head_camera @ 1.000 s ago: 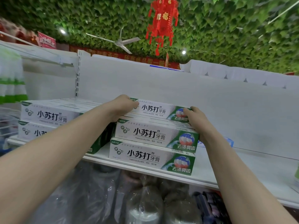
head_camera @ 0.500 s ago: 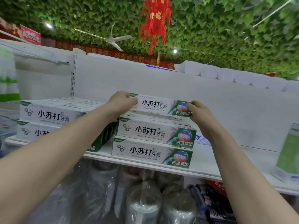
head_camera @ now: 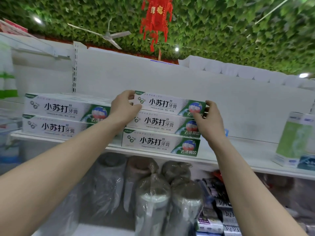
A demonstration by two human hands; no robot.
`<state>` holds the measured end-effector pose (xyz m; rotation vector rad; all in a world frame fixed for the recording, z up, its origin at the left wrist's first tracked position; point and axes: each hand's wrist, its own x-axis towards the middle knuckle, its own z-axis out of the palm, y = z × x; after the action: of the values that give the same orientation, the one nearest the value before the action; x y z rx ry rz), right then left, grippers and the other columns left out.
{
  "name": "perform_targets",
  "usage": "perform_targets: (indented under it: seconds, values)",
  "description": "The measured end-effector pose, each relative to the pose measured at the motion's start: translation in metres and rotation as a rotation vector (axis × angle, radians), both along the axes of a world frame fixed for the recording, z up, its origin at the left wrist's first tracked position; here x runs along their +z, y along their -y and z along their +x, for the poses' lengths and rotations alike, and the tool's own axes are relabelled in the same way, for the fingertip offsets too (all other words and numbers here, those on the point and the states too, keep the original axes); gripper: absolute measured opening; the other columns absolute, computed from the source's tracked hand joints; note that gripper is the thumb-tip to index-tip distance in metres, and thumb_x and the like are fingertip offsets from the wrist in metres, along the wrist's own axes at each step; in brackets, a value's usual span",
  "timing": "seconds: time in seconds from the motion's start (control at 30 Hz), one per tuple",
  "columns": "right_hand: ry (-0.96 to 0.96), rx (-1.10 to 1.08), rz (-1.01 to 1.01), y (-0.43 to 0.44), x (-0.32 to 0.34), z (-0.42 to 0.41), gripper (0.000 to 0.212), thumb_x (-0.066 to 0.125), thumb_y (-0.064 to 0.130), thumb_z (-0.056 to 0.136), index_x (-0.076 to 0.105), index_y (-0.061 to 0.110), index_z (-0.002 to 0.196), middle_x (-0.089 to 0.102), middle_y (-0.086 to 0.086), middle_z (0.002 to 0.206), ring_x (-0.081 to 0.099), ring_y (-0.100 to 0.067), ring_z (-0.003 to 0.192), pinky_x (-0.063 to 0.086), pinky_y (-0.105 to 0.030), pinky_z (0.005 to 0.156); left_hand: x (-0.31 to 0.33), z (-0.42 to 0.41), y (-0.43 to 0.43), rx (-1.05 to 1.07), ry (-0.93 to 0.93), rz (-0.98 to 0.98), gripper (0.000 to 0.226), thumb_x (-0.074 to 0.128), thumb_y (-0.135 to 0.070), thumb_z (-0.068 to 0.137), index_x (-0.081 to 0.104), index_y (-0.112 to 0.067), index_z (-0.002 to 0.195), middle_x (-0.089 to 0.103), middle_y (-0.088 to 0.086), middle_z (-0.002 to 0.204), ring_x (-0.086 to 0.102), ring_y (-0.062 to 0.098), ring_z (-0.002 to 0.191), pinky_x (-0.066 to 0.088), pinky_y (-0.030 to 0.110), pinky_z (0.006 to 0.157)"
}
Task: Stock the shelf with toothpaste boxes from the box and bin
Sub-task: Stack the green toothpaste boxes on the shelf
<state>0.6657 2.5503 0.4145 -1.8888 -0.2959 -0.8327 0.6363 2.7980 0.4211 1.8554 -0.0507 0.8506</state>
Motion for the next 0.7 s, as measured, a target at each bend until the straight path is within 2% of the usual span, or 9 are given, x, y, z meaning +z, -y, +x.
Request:
perform_targets:
  seconds: [0.07, 0.1, 0.13, 0.2, 0.37, 0.43, 0.57, 0.63, 0.7]
  values:
    - [0.008, -0.048, -0.032, -0.006, -0.005, -0.001, 0.06, 0.058, 0.02, 0.093, 0.032, 0.017, 0.147, 0.046, -0.005, 0.138, 0.061, -0.018, 0.111, 0.051, -0.036, 0.096, -0.003, 0.0, 0.004, 0.001, -0.003, 0.028, 0.055, 0.061, -0.013, 0.091, 0.043, -0.018, 0.142, 0.053, -0.002, 0.138, 0.055, 0.016, 0.116, 0.048, 0.043, 0.101]
    - [0.007, -0.066, -0.05, -0.008, -0.007, -0.002, 0.06, 0.054, 0.015, 0.095, 0.029, 0.016, 0.149, 0.043, -0.006, 0.142, 0.055, -0.019, 0.118, 0.045, -0.034, 0.101, -0.003, 0.0, 0.005, 0.006, 0.001, 0.034, 0.054, 0.06, -0.012, 0.092, 0.042, -0.017, 0.142, 0.052, -0.002, 0.139, 0.054, 0.015, 0.116, 0.047, 0.042, 0.102]
    - [0.011, -0.079, -0.07, -0.011, -0.008, -0.002, 0.059, 0.051, 0.012, 0.097, 0.027, 0.015, 0.15, 0.04, -0.006, 0.144, 0.05, -0.017, 0.118, 0.039, -0.028, 0.099, -0.004, 0.001, 0.005, 0.012, 0.01, 0.034, 0.053, 0.059, -0.011, 0.092, 0.042, -0.017, 0.142, 0.052, -0.002, 0.139, 0.054, 0.014, 0.116, 0.047, 0.041, 0.102]
    - [-0.001, -0.079, -0.085, -0.012, -0.008, -0.001, 0.057, 0.047, 0.009, 0.099, 0.024, 0.015, 0.151, 0.037, -0.006, 0.146, 0.045, -0.012, 0.114, 0.034, -0.024, 0.092, -0.006, 0.001, 0.006, 0.017, 0.028, 0.026, 0.051, 0.057, -0.01, 0.093, 0.042, -0.017, 0.142, 0.052, -0.003, 0.139, 0.055, 0.013, 0.116, 0.047, 0.038, 0.102]
    - [-0.021, -0.018, -0.044, -0.011, -0.01, 0.01, 0.059, 0.043, 0.009, 0.098, 0.022, 0.019, 0.152, 0.038, -0.004, 0.145, 0.049, -0.013, 0.111, 0.044, -0.036, 0.099, -0.01, 0.0, 0.007, 0.005, 0.054, 0.006, 0.051, 0.056, -0.009, 0.092, 0.044, -0.019, 0.141, 0.053, -0.003, 0.138, 0.057, 0.016, 0.117, 0.05, 0.043, 0.098]
    - [-0.031, -0.002, -0.061, -0.01, -0.012, 0.011, 0.061, 0.042, 0.01, 0.1, 0.017, 0.021, 0.154, 0.037, -0.004, 0.147, 0.048, -0.015, 0.111, 0.045, -0.035, 0.095, -0.01, 0.0, 0.007, -0.004, 0.046, 0.001, 0.052, 0.055, -0.008, 0.092, 0.043, -0.02, 0.141, 0.053, -0.004, 0.138, 0.057, 0.017, 0.118, 0.051, 0.044, 0.097]
    - [-0.049, 0.038, -0.07, -0.007, -0.016, 0.008, 0.065, 0.041, 0.016, 0.101, 0.008, 0.025, 0.156, 0.039, -0.003, 0.149, 0.048, -0.022, 0.126, 0.044, -0.039, 0.102, -0.011, -0.001, 0.008, 0.039, 0.021, 0.057, 0.054, 0.054, -0.013, 0.094, 0.039, -0.021, 0.145, 0.048, -0.003, 0.143, 0.053, 0.019, 0.124, 0.048, 0.045, 0.101]
    - [0.021, -0.012, -0.092, -0.009, -0.021, 0.002, 0.069, 0.046, 0.015, 0.099, 0.008, 0.021, 0.156, 0.036, -0.005, 0.15, 0.042, -0.022, 0.131, 0.038, -0.033, 0.105, -0.016, -0.003, 0.009, 0.117, 0.039, 0.139, 0.059, 0.056, -0.019, 0.095, 0.032, -0.019, 0.149, 0.041, -0.001, 0.149, 0.043, 0.02, 0.133, 0.038, 0.043, 0.11]
    - [0.186, -0.115, -0.161, -0.009, -0.032, -0.005, 0.068, 0.052, 0.012, 0.095, 0.018, 0.016, 0.154, 0.035, -0.007, 0.149, 0.036, -0.019, 0.133, 0.03, -0.026, 0.104, -0.023, -0.008, 0.012, 0.198, 0.125, 0.244, 0.062, 0.059, -0.019, 0.093, 0.032, -0.017, 0.148, 0.038, 0.001, 0.15, 0.037, 0.018, 0.137, 0.03, 0.032, 0.112]
